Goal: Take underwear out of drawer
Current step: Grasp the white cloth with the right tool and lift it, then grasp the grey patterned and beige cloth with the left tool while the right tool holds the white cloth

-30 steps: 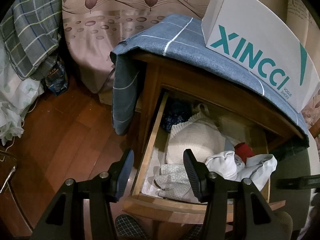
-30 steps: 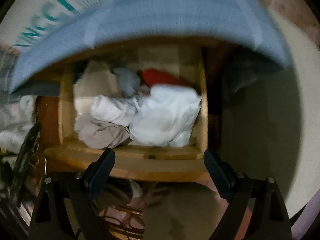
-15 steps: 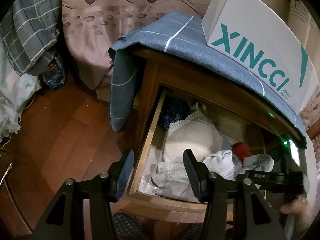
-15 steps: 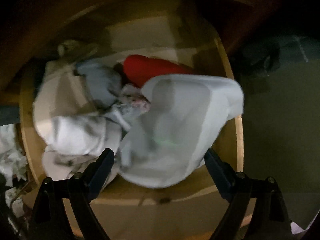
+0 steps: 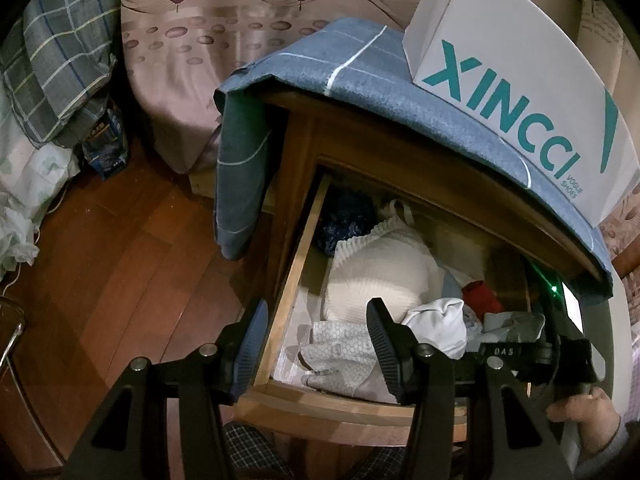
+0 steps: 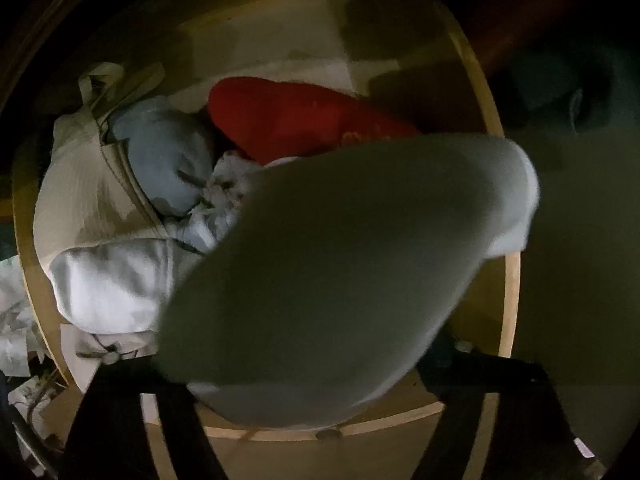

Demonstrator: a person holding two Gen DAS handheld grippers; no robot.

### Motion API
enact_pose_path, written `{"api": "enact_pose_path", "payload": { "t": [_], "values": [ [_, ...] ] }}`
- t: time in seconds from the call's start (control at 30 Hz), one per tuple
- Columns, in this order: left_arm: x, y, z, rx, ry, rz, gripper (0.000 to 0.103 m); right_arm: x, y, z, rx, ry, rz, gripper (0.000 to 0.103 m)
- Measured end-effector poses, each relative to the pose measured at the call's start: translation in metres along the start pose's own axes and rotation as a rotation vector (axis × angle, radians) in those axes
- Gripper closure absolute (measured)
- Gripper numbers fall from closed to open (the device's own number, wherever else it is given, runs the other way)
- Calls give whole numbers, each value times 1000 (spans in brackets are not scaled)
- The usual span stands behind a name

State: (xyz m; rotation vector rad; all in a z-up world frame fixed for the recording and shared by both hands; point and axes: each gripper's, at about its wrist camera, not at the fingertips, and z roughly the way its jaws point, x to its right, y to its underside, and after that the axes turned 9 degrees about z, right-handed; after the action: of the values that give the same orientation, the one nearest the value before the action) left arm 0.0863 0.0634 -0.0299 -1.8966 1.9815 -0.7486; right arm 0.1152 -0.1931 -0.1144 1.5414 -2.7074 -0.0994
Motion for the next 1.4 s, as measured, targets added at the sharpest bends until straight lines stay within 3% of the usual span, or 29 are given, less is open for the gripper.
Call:
{"api": "enact_pose_path", "payload": {
  "t": [0.23, 0.43, 0.6, 0.77, 0.87, 1.0, 1.13, 1.3, 1.4],
  "values": [
    [2, 0, 3, -13, 3, -1, 50, 1, 15, -8, 45, -10, -118, 75],
    [0, 0, 11, -56, 40, -14, 50, 1, 27, -23, 107, -33, -193, 88],
    [-4, 1, 30, -168, 151, -50, 50, 7, 34, -44, 189, -55, -214, 91],
    [15, 0, 37, -214, 134, 36, 50, 21, 46, -66, 245, -69, -222, 91],
    [30, 2, 43, -258, 170, 69, 50, 30, 54, -77, 275, -83, -211, 91],
    [50, 6, 62, -355, 252, 64, 50, 45, 48, -83, 257, -145, -190, 91],
    [60, 7, 81, -429, 286, 24, 49, 45, 42, -77, 237, -206, -180, 91],
    [63, 4, 97, -490, 267, -12, 37, 46, 36, -69, 220, -244, -161, 91],
    [68, 5, 106, -527, 262, -17, 36, 43, 37, -68, 220, -238, -175, 91]
  ]
}}
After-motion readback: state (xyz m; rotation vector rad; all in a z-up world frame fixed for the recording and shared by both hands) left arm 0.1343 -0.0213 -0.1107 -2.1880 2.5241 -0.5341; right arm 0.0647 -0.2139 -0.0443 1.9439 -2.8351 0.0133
